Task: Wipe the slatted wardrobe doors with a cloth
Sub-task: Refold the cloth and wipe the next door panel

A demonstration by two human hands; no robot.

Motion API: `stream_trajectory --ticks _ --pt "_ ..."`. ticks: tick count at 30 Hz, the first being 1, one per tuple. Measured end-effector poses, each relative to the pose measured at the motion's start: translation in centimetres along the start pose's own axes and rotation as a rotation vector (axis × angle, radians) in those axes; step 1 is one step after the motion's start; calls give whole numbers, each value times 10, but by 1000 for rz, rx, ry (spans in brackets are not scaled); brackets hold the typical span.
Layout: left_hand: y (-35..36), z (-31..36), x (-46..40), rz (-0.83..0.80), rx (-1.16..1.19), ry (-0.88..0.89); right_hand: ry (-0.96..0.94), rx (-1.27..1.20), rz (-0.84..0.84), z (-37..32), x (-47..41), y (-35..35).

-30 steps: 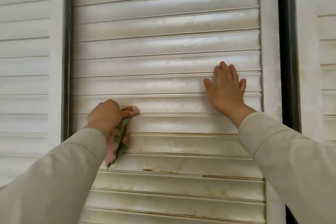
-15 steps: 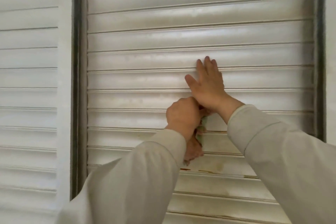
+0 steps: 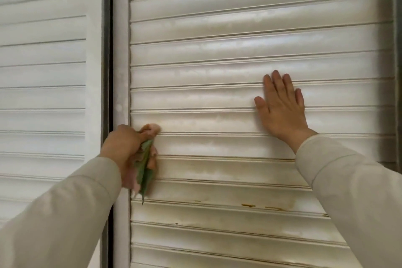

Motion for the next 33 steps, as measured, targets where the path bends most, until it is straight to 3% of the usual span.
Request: stream_trajectory --ticks 4,8,13,16,19,25,31,33 --pt "11 15 1 3 -9 71 103 -70 77 6 -1 -10" --pt "32 19 21 107 216 90 296 -155 246 -15 -2 -25" --pt "59 63 29 125 358 203 -6 -50 62 -104 -8 18" --pt "84 104 27 63 332 315 -1 48 32 -113 -10 42" --pt "91 104 17 127 345 212 -13 99 92 -109 -10 45" --pt "23 50 -8 498 417 -15 -33 133 148 -112 -7 46" --pt "-2 109 -28 523 356 407 -36 139 176 -112 -6 45" --pt "4 103 -32 495 373 462 -44 145 181 -112 -6 45"
Point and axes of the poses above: each hand's wrist, its own x-axis away from the middle knuckle, its own y-axis out of the palm, z = x × y, the point moved 9 cm from there along -x, towards the middle knuckle, and after that the axes turned 7 degrees about y, right-handed, at the moved point
